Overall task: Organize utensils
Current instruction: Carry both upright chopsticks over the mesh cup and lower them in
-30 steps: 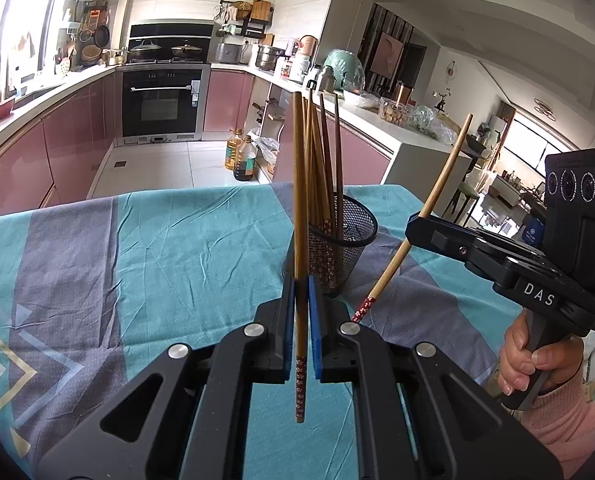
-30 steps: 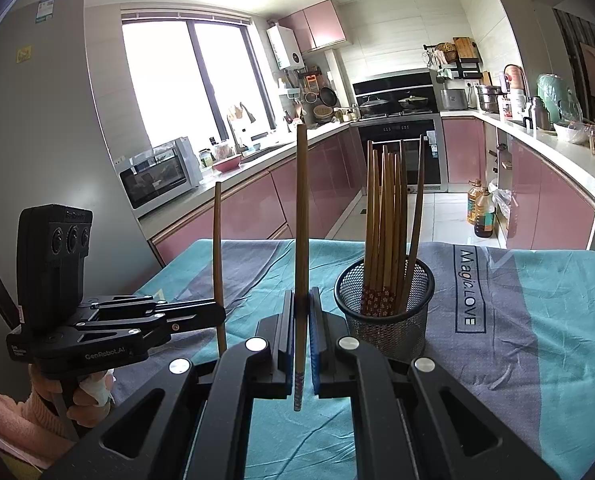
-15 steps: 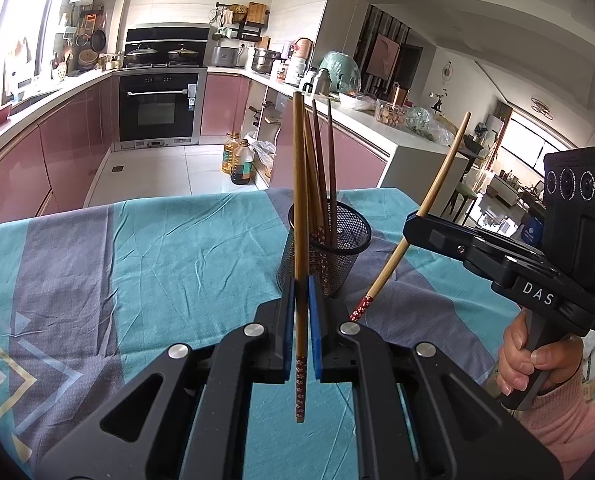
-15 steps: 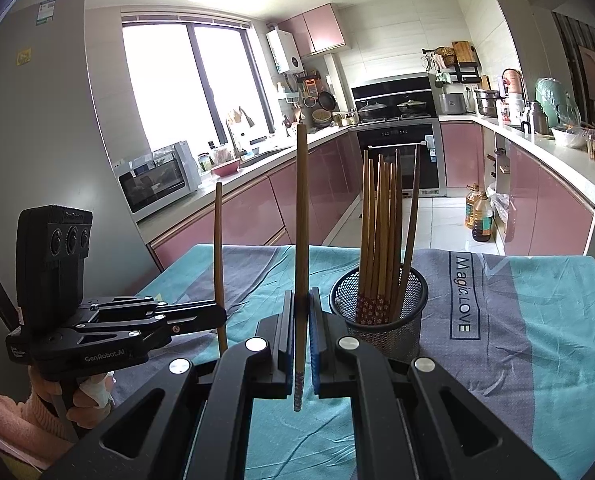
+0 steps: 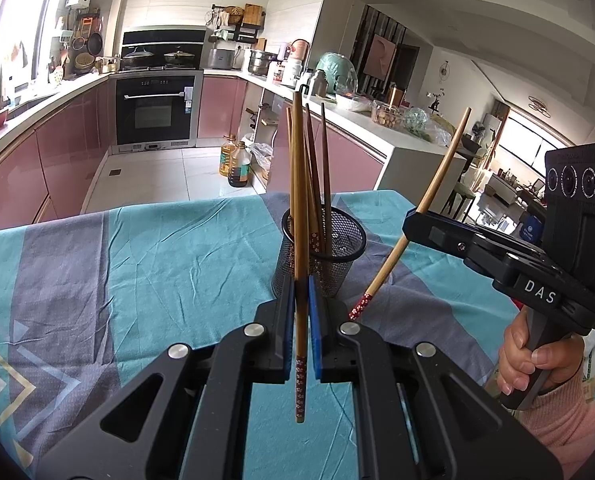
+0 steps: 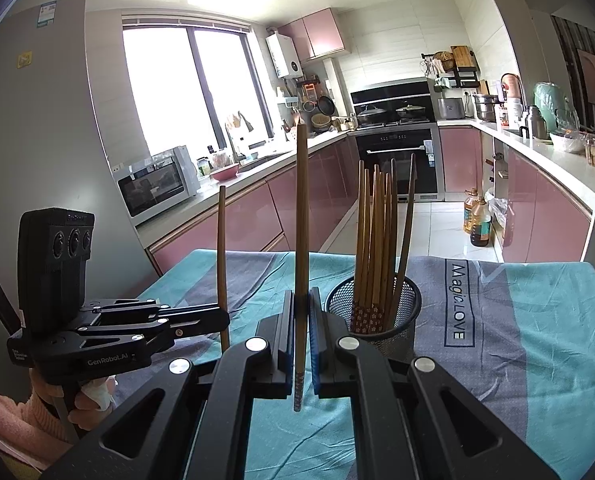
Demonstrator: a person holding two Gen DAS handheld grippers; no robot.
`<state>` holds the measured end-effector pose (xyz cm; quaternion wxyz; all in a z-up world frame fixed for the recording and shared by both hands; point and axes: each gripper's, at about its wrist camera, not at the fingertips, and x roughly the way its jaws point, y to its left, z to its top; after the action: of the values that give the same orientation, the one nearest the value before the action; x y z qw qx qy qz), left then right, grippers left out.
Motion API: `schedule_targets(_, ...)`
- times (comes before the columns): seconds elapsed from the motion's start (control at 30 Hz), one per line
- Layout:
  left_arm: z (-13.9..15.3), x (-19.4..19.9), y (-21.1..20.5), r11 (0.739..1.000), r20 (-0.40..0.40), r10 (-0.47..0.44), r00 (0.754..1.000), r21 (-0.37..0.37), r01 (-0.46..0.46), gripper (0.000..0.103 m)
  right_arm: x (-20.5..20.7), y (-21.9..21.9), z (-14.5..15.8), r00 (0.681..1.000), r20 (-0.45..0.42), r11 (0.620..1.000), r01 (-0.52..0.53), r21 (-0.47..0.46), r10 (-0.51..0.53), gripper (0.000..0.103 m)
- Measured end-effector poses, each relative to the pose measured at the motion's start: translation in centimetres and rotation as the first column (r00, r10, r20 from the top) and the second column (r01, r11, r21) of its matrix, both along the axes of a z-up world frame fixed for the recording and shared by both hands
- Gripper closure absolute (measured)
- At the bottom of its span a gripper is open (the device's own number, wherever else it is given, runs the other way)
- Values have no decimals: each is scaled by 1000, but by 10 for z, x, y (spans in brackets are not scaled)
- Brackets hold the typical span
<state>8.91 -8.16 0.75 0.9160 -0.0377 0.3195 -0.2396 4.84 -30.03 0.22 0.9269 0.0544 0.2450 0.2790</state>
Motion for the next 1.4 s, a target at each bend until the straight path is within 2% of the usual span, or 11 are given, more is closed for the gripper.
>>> schedule_targets(1.4, 15, 9, -11, 1000, 30, -24, 999, 0, 24, 95, 5, -3, 11, 999, 35, 1000, 6, -1, -6, 97)
